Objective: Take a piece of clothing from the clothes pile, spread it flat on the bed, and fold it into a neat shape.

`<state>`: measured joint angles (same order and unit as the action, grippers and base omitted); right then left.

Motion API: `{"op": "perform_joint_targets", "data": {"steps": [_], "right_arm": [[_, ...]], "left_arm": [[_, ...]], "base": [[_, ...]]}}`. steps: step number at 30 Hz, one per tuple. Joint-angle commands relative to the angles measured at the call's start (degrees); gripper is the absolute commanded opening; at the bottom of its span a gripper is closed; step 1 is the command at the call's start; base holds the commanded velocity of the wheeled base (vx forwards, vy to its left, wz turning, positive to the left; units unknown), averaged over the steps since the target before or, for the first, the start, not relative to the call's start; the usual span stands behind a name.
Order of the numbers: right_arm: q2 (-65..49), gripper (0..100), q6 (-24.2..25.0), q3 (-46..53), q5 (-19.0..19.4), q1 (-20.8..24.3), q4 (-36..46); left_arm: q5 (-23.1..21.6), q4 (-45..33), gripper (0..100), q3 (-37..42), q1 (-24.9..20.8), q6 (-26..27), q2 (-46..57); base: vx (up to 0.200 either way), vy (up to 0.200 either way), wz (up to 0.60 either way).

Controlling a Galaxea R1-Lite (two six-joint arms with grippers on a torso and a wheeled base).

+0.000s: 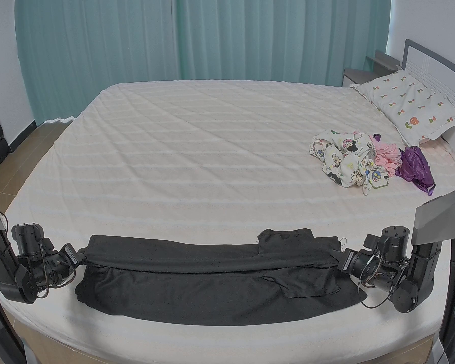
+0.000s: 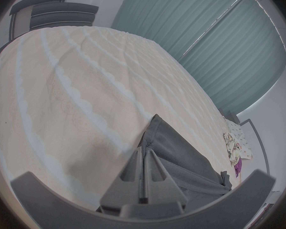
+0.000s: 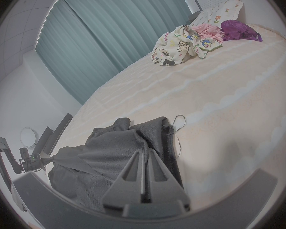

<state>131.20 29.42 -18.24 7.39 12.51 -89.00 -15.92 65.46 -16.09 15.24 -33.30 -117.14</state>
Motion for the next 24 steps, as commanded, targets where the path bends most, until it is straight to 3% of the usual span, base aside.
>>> {"op": "perform_joint_targets", "data": {"steps": [1,2,3,4,13,18,19,20,21,24], "right_arm": [[0.03,0,0.03,0.22,0.0,0.06,-0.73],[0.03,0,0.03,0.22,0.0,0.06,-0.73],[0.11,0,-0.15,0.31,0.0,0.06,-0.64],[0.03,100,-0.15,0.31,0.0,0.06,-0.73],[-5.34,100,0.64,2.5,0.26,-1.35,-0.64],[-9.47,100,2.05,1.98,2.37,-3.1,-0.64],[-10.78,100,2.66,1.63,3.51,-3.19,-0.56],[-10.78,100,2.66,1.63,3.51,-3.19,-0.56],[-11.22,100,2.84,0.57,4.21,-2.4,0.15],[-11.22,100,3.37,-2.94,4.21,0.32,3.4]], "left_arm": [[0.01,-0.07,0,0.53,0.14,-0.01,-0.37],[0.01,-0.07,100,0.53,0.14,-0.01,-0.37],[0.01,-0.16,100,1.06,0.14,-0.01,-0.37],[0.01,-0.07,100,1.5,0.05,-0.01,-0.37],[-0.08,0.02,100,2.29,1.11,-0.45,0.68],[-0.51,-0.16,100,2.56,3.13,-2.03,3.41],[-1.13,-0.16,100,2.91,3.22,-5.37,4.99],[-1.13,-0.16,100,2.91,3.22,-5.37,4.99],[-2.18,-0.69,100,3.26,3.13,-10.55,7.63],[-5.08,-1.04,100,4.14,2.78,-17.32,10.7]], "base": [[0.0,0.0,0.0],[0.0,0.0,0.0],[0.0,0.0,0.0],[0.0,0.0,0.0],[0.0,0.0,0.0],[0.0,0.0,0.0],[0.0,0.0,0.0],[0.0,0.0,0.0],[0.0,0.0,0.0],[0.0,0.0,0.0]]}}
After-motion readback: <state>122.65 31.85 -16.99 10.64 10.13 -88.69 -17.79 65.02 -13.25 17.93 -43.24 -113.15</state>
